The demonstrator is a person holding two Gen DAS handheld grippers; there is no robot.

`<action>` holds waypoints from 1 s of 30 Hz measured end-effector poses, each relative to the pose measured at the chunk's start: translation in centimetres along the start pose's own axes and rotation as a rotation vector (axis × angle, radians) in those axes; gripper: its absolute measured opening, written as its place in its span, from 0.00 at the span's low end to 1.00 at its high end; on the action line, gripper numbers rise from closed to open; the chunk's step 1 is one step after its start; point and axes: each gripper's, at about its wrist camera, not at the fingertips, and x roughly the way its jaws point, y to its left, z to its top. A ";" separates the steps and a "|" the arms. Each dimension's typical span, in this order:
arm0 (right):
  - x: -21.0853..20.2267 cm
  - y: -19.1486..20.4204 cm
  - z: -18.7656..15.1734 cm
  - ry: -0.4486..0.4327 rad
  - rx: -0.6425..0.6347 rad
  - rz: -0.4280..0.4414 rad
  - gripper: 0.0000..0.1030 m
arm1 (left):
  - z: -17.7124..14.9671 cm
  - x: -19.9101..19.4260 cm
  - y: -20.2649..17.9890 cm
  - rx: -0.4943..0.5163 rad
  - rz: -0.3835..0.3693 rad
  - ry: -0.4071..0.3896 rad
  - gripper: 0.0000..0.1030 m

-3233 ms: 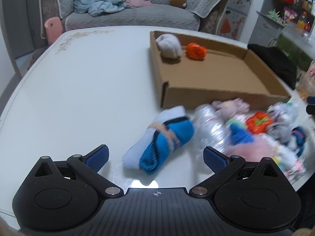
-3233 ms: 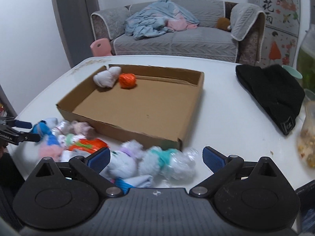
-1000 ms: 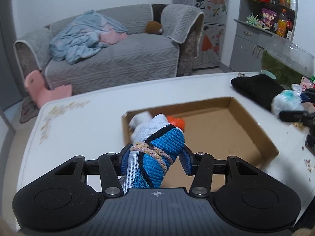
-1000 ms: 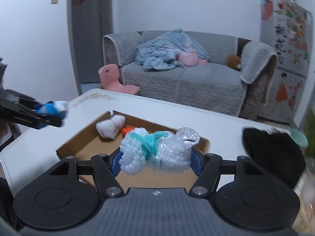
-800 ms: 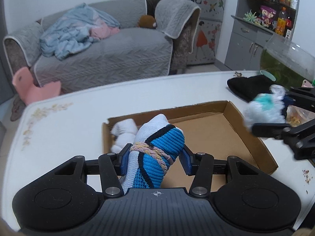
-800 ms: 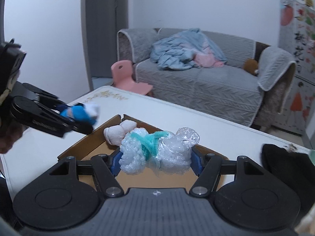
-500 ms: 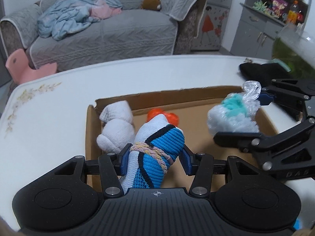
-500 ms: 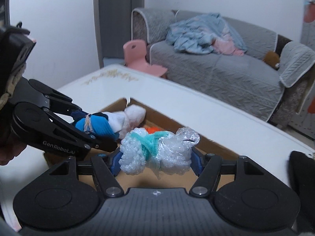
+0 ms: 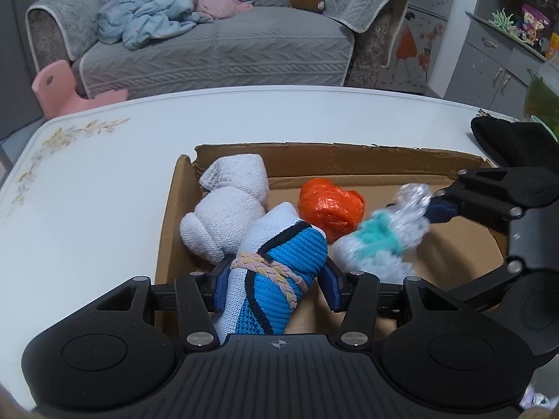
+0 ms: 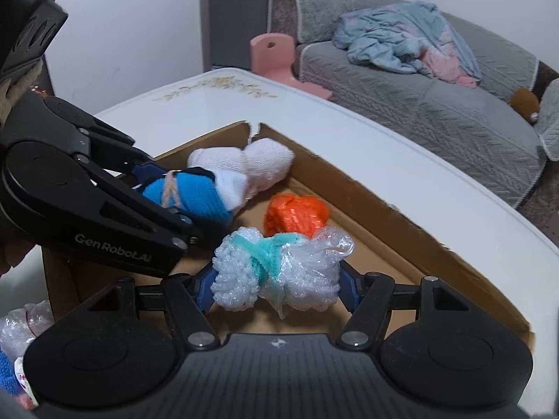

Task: Organize objects
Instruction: 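Place both held bundles into the box beside the orange ball and release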

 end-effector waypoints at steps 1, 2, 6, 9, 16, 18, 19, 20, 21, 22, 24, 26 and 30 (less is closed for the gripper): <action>0.2 0.2 0.0 0.004 -0.012 -0.001 0.61 | 0.0 0.1 -0.1 0.001 0.004 0.000 0.55; 0.5 0.5 0.0 0.009 -0.025 -0.006 0.61 | -0.1 0.2 -0.2 0.000 0.007 0.000 0.55; 1.1 0.7 -0.1 0.022 -0.036 -0.002 0.63 | -0.1 0.7 -0.1 -0.017 0.010 0.009 0.55; 1.1 0.6 -0.4 0.030 -0.033 0.006 0.64 | -0.1 0.9 -0.2 -0.014 0.014 0.015 0.55; 0.8 0.7 -0.6 0.036 -0.027 0.004 0.67 | -0.1 1.0 0.0 -0.033 0.022 0.018 0.62; 0.8 0.9 -0.6 0.041 -0.027 0.002 0.70 | 0.0 1.0 -0.1 -0.031 0.033 0.015 0.66; 0.7 1.0 -0.7 0.043 -0.026 0.003 0.72 | 0.1 1.0 -0.1 -0.030 0.039 0.013 0.71; 0.7 1.0 -0.7 0.045 -0.027 0.005 0.76 | 0.1 0.9 -0.1 -0.031 0.046 0.008 0.76; 0.7 1.1 -0.7 0.046 -0.031 0.004 0.77 | 0.1 0.9 -0.1 -0.031 0.050 0.007 0.77; 0.7 1.1 -0.7 0.046 -0.033 0.004 0.78 | 0.1 0.9 -0.1 -0.033 0.046 0.007 0.77; 0.8 0.9 -0.6 0.048 -0.032 0.005 0.79 | 0.1 1.0 -0.1 -0.036 0.047 0.008 0.77; 0.8 0.8 -0.5 0.048 -0.031 0.005 0.81 | 0.2 1.0 -0.1 -0.046 0.043 0.007 0.79; 0.8 0.8 -0.4 0.049 -0.033 0.002 0.83 | 0.1 0.9 -0.1 -0.057 0.043 0.010 0.81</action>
